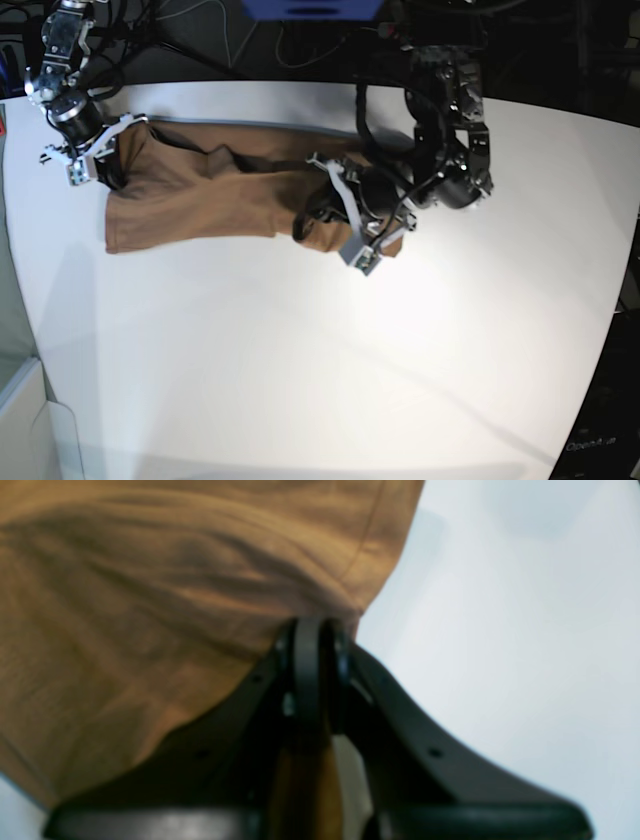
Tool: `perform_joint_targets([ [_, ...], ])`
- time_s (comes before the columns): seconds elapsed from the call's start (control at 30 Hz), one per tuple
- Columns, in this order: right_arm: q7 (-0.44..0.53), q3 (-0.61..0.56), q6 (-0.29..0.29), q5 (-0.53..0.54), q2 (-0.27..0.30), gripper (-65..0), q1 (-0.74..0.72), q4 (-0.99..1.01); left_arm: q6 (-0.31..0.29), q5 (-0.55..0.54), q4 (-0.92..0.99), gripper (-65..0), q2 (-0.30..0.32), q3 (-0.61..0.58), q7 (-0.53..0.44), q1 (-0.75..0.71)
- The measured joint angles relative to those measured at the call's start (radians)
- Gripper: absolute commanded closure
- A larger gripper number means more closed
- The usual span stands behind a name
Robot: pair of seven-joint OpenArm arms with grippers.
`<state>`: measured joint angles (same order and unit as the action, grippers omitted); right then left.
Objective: Fold the T-shirt properly
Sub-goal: 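Carry the hem end with the left gripper toward the right gripper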
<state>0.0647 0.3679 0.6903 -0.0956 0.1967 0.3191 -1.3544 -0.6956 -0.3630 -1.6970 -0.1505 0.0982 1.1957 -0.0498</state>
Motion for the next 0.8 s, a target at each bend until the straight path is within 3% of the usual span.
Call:
perform_joint_targets([
  [0.23, 0.001, 0.000, 0.000, 0.000, 0.000, -2.8, 0.000, 0.000, 0.000, -0.092, 0.058, -2.7, 0.000, -0.001, -0.005, 0.005],
  [0.43, 0.002, 0.000, 0.000, 0.000, 0.000, -2.8, 0.001, 0.000, 0.004, -0.095, 0.124, -2.9, 0.001, 0.003, -0.100, 0.006],
  [0.63, 0.003, 0.000, 0.000, 0.000, 0.000, -2.8, 0.003, 0.000, 0.004, -0.097, 0.159, -3.5, 0.001, 0.002, -0.109, 0.012],
  [0.7, 0.003, 0.001, 0.000, 0.000, 0.000, -2.8, 0.003, 0.000, 0.004, -0.098, 0.159, -7.9, 0.000, 0.003, -0.113, 0.017],
  [0.8, 0.003, 0.001, 0.000, 0.000, 0.000, -2.8, 0.003, 0.000, 0.004, -0.098, 0.158, -24.5, 0.001, 0.003, -0.116, 0.019],
])
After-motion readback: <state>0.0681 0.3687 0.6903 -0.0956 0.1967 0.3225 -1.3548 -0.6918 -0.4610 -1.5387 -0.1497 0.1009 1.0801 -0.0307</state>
